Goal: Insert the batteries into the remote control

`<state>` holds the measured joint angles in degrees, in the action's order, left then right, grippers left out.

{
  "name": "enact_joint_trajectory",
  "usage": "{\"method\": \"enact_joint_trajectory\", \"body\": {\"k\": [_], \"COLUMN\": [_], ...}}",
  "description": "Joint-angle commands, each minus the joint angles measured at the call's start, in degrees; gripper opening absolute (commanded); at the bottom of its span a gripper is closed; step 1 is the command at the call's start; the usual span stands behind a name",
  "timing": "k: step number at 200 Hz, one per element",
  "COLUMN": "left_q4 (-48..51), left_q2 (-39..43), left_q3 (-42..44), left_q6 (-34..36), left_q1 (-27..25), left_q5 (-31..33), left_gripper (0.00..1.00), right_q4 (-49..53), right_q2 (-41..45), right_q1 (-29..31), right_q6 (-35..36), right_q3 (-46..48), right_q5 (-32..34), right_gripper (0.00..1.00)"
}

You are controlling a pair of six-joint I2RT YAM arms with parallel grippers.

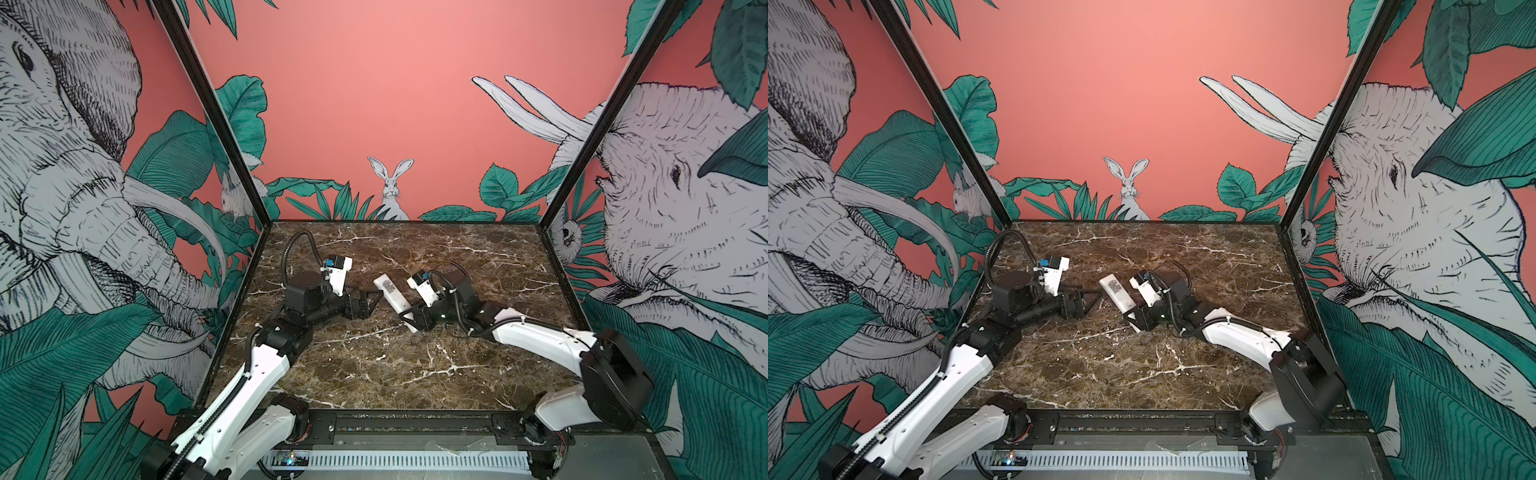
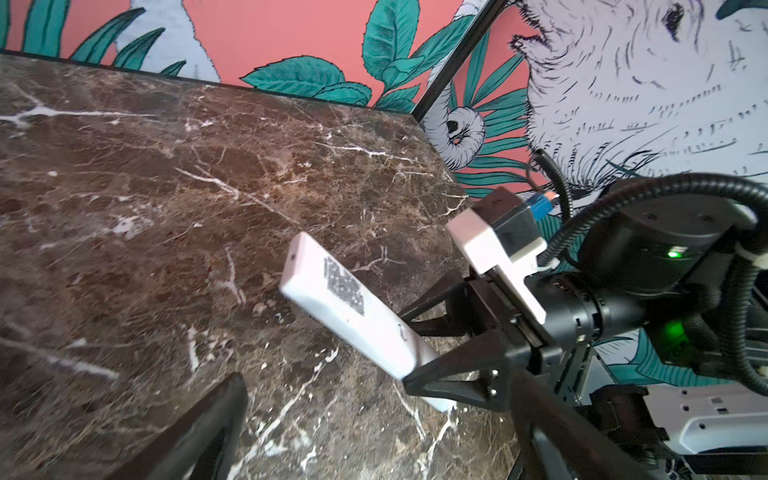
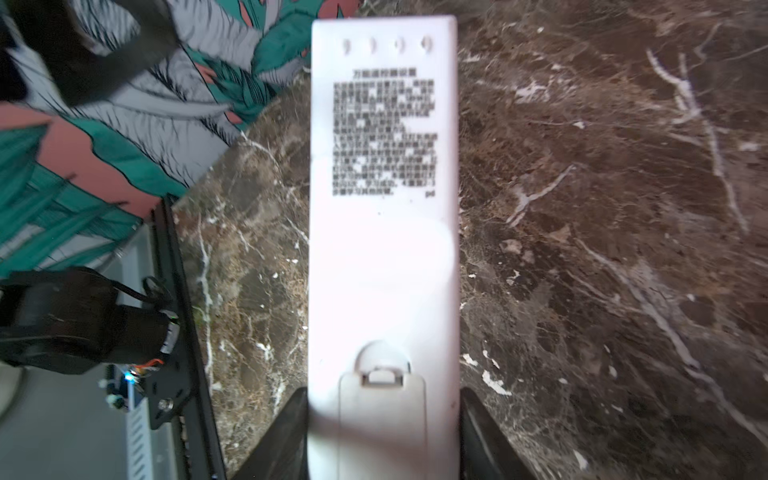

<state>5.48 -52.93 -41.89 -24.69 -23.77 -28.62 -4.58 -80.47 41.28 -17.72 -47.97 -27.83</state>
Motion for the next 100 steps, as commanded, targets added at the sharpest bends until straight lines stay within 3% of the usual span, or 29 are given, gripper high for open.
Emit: {"method": "enact_joint_trajectory", "body": {"k": [1,48,100], "left_q4": [-13.02,-29.21,-44.64], "left_q2": [-1.98,-6.76,-12.50], "left_q3": [-1.09,0.14,1.26], "left_q6": [-2.34,-7.29,-14.72], "left_q1": [-1.01,-3.56,-3.74], "left_q5": [-5.41,-13.59,-19.05], "left_gripper": [0.99,0.99,1.00], "right_q4": [-5.36,-7.28,-18.89], "right_q2": [5.78,14.86,15.87], "right_q1": [-2.16,-6.63,-8.75], "right_q6": [-5.35,-11.38,-21.55], "right_q3": [1.84,4.17,5.35], "right_q5": [-5.47,-11.69,-19.96], "right_gripper": [0.34,0.33,0.32]}}
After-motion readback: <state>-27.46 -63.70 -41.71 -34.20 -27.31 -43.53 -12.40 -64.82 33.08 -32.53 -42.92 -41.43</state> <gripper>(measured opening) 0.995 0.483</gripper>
